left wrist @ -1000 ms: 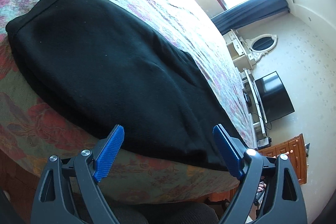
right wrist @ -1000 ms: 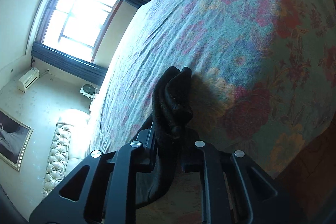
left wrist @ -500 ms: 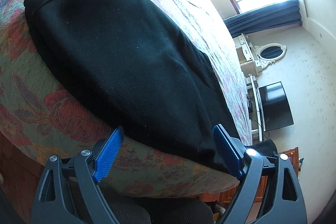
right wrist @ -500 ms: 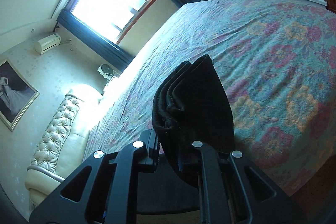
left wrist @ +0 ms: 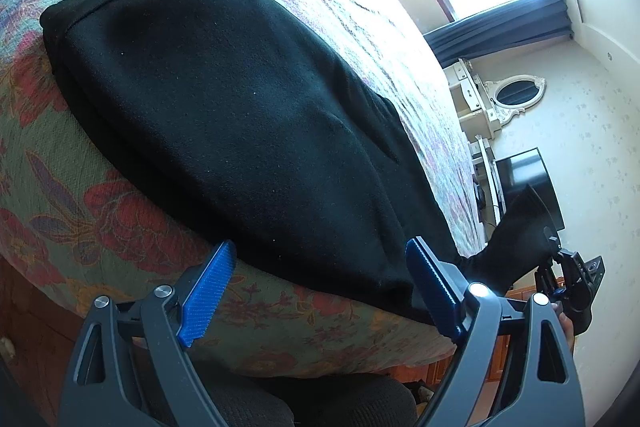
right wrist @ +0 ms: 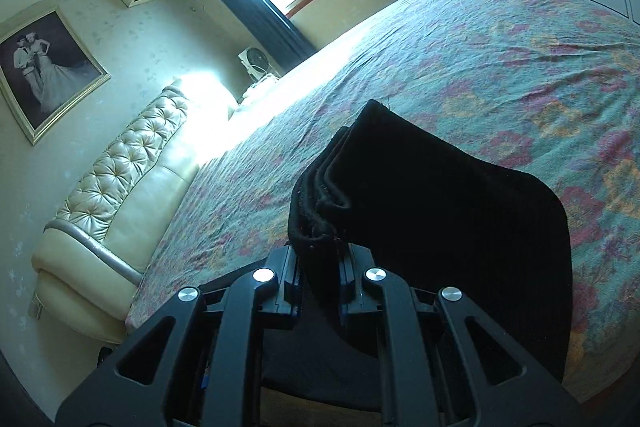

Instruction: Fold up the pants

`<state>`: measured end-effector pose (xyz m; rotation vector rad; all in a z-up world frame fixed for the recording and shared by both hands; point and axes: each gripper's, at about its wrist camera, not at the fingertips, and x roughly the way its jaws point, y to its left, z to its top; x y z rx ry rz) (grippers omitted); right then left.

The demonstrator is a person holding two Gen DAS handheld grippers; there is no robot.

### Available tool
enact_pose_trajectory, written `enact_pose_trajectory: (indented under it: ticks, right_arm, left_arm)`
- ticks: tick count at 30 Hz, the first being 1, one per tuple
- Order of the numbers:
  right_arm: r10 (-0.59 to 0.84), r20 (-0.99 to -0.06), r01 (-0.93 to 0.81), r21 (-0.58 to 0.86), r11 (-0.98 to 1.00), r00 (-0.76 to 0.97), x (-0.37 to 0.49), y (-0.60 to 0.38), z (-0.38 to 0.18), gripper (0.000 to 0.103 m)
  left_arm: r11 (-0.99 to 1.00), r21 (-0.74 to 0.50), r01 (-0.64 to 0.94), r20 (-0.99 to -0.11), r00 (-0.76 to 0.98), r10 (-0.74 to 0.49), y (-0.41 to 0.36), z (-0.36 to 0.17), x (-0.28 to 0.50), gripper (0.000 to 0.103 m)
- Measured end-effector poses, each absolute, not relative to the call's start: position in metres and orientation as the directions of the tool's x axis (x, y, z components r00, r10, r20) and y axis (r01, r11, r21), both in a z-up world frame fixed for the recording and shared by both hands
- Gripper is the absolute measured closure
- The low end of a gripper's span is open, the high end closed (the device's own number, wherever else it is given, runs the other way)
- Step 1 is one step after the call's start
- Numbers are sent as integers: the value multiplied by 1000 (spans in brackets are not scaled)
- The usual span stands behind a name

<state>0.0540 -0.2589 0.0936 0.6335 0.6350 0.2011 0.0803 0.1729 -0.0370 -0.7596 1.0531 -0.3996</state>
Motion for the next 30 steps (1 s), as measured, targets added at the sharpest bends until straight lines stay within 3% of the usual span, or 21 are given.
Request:
enact_pose_trajectory:
  ticks: [11, 20, 24, 30]
  right_arm:
    - [409, -639, -32, 515, 857, 652, 84, -145, 21, 91]
    - [422, -678, -57, 490, 870, 602, 78, -113, -6, 90]
    - [440, -677, -53, 512, 858, 590, 73, -110, -12, 85]
    - [510, -647, -86, 569, 818, 567, 64, -101, -11, 58]
  left_arm:
    - [662, -745, -79, -607, 492, -624, 187, -39, 80, 18]
    - [651, -753, -91, -600, 500, -624, 196, -42, 81, 18]
    - [647, -757, -94, -596, 506, -624, 203, -42, 81, 18]
    - [641, -761, -100, -590, 517, -620, 209, -40, 80, 18]
